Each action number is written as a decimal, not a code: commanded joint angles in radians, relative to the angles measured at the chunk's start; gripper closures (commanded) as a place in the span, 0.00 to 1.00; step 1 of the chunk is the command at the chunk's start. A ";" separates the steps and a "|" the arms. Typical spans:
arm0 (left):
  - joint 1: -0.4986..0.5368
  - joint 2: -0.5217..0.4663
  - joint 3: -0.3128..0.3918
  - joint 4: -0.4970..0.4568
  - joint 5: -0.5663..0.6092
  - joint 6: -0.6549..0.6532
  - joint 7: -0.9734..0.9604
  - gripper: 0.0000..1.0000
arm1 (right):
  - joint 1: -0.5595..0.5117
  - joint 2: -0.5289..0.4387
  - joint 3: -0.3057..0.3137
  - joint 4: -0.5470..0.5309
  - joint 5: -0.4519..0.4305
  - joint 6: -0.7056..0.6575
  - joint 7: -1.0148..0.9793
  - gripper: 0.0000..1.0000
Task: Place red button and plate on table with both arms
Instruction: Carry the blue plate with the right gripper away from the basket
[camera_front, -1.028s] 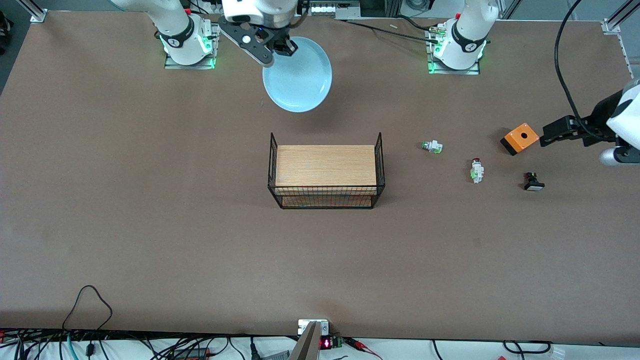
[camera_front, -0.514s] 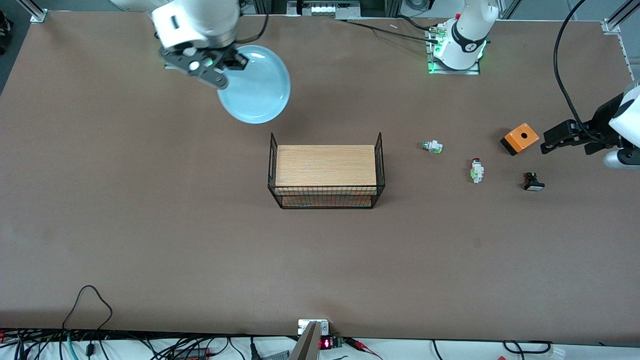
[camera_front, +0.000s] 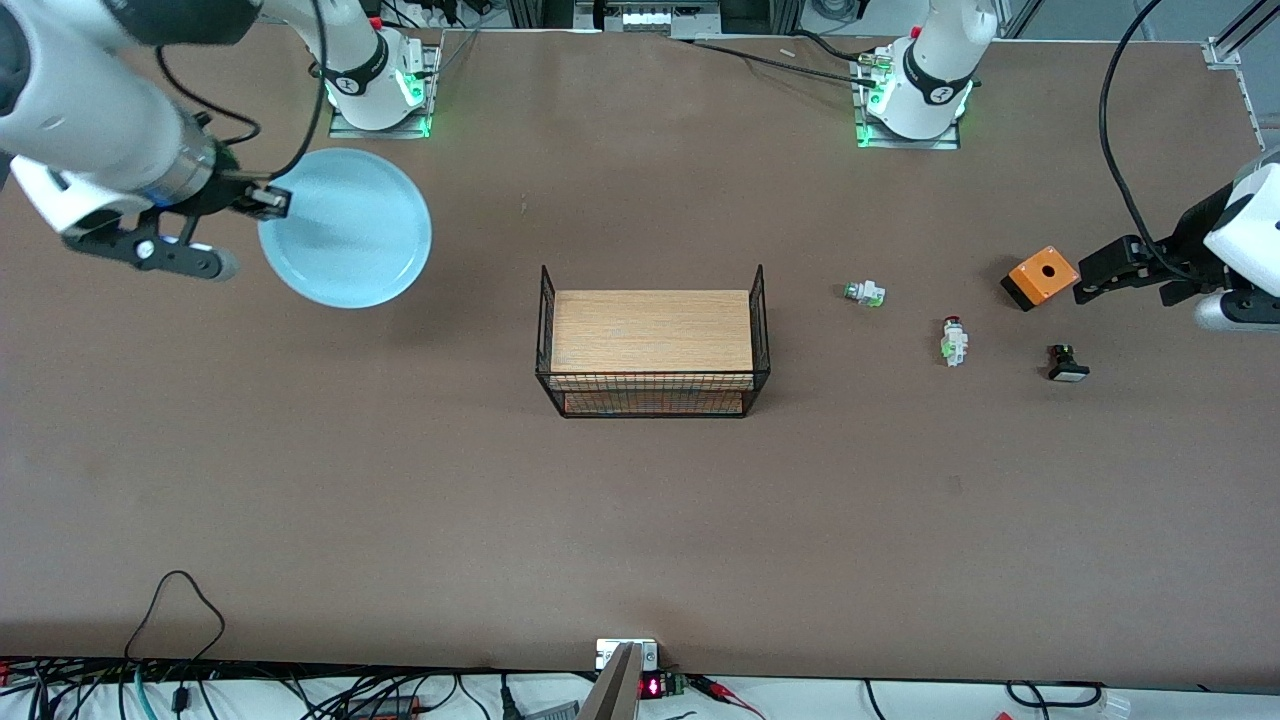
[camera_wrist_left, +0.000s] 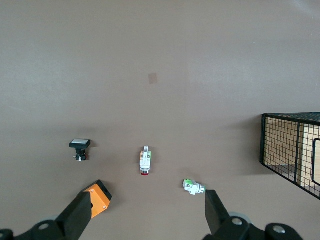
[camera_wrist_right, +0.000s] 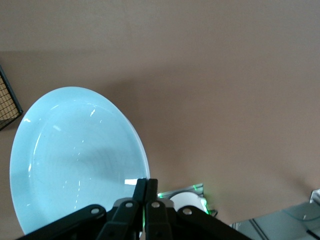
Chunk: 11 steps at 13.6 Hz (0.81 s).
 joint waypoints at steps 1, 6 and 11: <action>0.005 -0.081 -0.006 -0.116 0.009 0.079 0.007 0.00 | -0.081 0.044 0.011 -0.018 0.021 0.075 -0.151 1.00; 0.009 -0.101 -0.006 -0.149 0.009 0.078 0.007 0.00 | -0.227 0.177 0.011 -0.040 0.108 0.266 -0.398 1.00; 0.009 -0.101 -0.007 -0.147 0.010 0.064 0.008 0.00 | -0.381 0.354 0.013 -0.041 0.323 0.461 -0.652 1.00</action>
